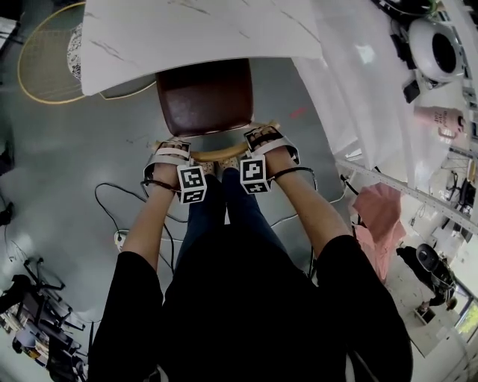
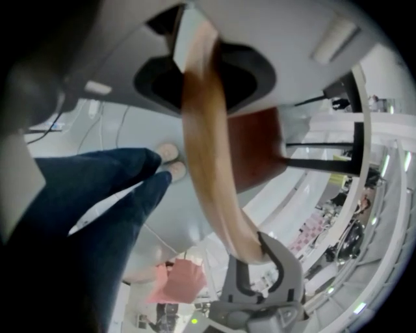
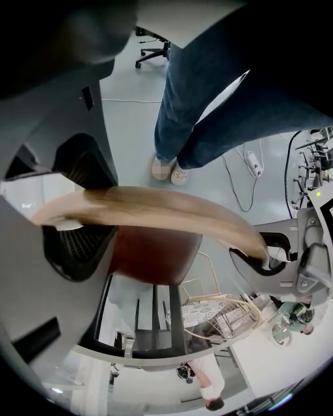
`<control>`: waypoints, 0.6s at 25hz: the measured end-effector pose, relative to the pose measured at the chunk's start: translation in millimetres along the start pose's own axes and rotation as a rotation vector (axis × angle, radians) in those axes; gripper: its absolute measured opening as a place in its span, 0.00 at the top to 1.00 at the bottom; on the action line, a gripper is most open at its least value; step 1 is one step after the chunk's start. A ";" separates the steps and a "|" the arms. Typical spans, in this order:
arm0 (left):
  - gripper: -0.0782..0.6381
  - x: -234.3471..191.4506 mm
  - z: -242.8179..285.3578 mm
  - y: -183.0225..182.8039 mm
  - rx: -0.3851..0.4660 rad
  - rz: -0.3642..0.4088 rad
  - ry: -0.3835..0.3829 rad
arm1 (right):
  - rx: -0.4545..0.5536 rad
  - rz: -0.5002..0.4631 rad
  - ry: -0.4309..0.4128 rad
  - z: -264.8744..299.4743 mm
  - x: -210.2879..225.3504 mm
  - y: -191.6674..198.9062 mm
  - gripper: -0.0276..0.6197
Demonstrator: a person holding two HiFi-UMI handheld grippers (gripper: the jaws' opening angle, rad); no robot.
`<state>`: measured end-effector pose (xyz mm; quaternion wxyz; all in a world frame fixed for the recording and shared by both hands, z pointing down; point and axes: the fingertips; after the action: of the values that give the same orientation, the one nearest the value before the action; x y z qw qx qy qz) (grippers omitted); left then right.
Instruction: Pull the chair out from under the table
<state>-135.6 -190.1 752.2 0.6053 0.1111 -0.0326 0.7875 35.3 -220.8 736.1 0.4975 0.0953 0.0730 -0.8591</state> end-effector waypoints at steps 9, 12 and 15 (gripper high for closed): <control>0.70 52.5 -8.3 -24.7 -0.002 0.009 0.031 | 0.021 0.006 -0.019 -13.0 -54.9 -20.4 0.72; 0.70 74.1 -11.8 -35.7 -0.007 -0.006 0.042 | 0.036 -0.017 -0.019 -17.3 -74.4 -26.8 0.72; 0.71 98.8 -15.2 -50.6 -0.014 -0.030 0.045 | 0.041 -0.049 -0.020 -22.0 -96.9 -32.2 0.72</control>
<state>-113.1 -80.4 754.4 0.6186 0.0894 -0.0228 0.7803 56.5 -118.6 738.5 0.4747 0.0949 0.0527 -0.8734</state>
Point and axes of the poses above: the fingertips, and each gripper's own axes: z forward along the fingers, x to its right, y out of its underside, and after that the axes turned 8 degrees about x, right-handed
